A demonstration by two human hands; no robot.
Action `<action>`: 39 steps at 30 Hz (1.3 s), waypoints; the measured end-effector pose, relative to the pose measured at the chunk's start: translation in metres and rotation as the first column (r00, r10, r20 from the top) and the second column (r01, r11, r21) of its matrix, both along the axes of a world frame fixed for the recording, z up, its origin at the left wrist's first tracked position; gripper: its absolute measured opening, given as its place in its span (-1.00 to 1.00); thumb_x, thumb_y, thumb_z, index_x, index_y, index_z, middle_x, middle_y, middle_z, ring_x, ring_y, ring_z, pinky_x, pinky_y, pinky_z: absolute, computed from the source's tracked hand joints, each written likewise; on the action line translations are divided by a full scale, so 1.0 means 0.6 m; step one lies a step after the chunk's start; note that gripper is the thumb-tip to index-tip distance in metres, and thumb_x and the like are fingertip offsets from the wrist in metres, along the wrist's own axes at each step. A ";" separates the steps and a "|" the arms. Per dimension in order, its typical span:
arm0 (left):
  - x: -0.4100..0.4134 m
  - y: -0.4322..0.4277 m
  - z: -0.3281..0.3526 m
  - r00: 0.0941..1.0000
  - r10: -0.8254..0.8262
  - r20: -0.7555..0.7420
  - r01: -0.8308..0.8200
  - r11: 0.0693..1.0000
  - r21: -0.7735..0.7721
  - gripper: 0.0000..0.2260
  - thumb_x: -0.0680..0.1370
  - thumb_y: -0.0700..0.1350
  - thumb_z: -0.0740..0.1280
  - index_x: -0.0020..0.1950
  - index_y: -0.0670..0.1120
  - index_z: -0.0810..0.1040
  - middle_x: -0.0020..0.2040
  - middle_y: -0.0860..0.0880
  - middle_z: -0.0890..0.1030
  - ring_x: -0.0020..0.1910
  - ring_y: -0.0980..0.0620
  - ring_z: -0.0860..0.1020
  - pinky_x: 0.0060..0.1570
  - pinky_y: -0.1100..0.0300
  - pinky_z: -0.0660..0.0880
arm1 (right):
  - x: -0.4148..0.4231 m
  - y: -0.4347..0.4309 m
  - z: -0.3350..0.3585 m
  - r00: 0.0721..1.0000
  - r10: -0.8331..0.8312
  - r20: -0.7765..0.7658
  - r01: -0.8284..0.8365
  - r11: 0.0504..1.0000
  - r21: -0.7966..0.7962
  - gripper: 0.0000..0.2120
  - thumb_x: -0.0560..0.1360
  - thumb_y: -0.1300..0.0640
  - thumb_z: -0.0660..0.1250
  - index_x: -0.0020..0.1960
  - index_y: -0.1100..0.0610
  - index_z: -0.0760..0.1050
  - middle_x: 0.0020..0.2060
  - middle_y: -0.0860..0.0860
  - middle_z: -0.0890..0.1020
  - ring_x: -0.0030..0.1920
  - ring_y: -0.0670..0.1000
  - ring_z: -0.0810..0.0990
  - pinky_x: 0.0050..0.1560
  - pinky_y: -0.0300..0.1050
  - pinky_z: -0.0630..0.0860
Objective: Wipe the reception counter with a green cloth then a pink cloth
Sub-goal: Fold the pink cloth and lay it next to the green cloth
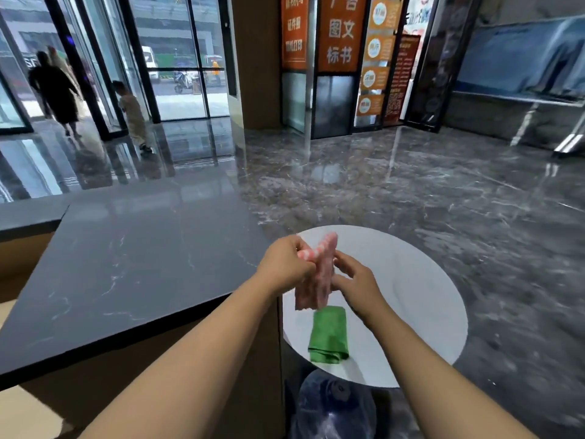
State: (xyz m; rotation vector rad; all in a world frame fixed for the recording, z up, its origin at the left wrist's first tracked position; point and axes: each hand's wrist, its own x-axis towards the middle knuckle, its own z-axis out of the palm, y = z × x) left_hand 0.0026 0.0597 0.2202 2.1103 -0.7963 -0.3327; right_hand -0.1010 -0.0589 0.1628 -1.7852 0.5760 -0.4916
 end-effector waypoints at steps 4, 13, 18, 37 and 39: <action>-0.030 -0.048 -0.003 0.968 -0.171 -0.184 0.153 0.982 -0.108 -0.80 0.38 -0.38 0.29 -0.23 -0.07 0.48 -0.33 -0.04 0.53 -0.37 0.03 0.50 -0.33 0.22 0.45 | -0.045 -0.016 0.009 0.994 -0.109 -0.015 0.109 0.947 0.303 -0.50 0.22 0.17 0.29 0.17 0.04 0.50 0.01 -0.01 0.63 -0.02 -0.09 0.56 -0.14 -0.24 0.41; -0.085 -0.141 -0.076 0.671 -0.114 -0.732 -0.032 0.983 -0.182 -0.89 0.50 -0.30 0.30 -0.02 -0.19 0.59 -0.21 -0.06 0.61 -0.29 0.04 0.55 -0.22 0.19 0.53 | -0.140 -0.120 -0.055 0.926 -0.343 -0.158 0.373 0.763 0.528 -0.91 0.50 0.32 0.34 -0.16 0.20 0.55 -0.25 0.07 0.66 -0.26 0.03 0.62 -0.24 -0.14 0.49; -0.100 -0.188 -0.131 0.598 -0.026 -0.801 0.090 0.995 0.035 -0.94 0.42 -0.26 0.43 -0.16 -0.15 0.59 -0.29 -0.04 0.60 -0.32 0.06 0.57 -0.35 0.24 0.49 | -0.148 -0.182 -0.089 0.874 -0.439 -0.209 0.485 0.755 0.442 -0.89 0.50 0.31 0.38 0.02 0.22 0.57 -0.08 0.12 0.67 -0.18 0.05 0.64 -0.25 -0.14 0.52; -0.097 -0.344 -0.463 0.978 -0.119 -0.172 0.184 0.885 0.428 -0.64 0.53 -0.32 0.21 0.27 -0.09 0.56 0.24 -0.06 0.58 0.17 0.01 0.56 0.17 0.22 0.47 | -0.087 -0.320 -0.363 0.600 -0.421 -0.680 0.319 0.906 -0.278 -0.83 0.54 0.29 0.13 0.10 0.10 0.29 -0.10 0.02 0.58 -0.15 0.09 0.55 -0.22 -0.12 0.40; -0.092 -0.349 -0.486 0.977 -0.161 -0.138 0.209 0.842 0.497 -0.65 0.51 -0.31 0.25 0.26 -0.10 0.57 0.19 -0.05 0.58 0.13 -0.01 0.58 0.15 0.18 0.50 | -0.080 -0.323 -0.394 0.599 -0.438 -0.670 0.283 0.899 -0.335 -0.89 0.56 0.26 0.13 0.06 0.11 0.30 -0.13 0.01 0.58 -0.19 0.07 0.54 -0.25 -0.12 0.39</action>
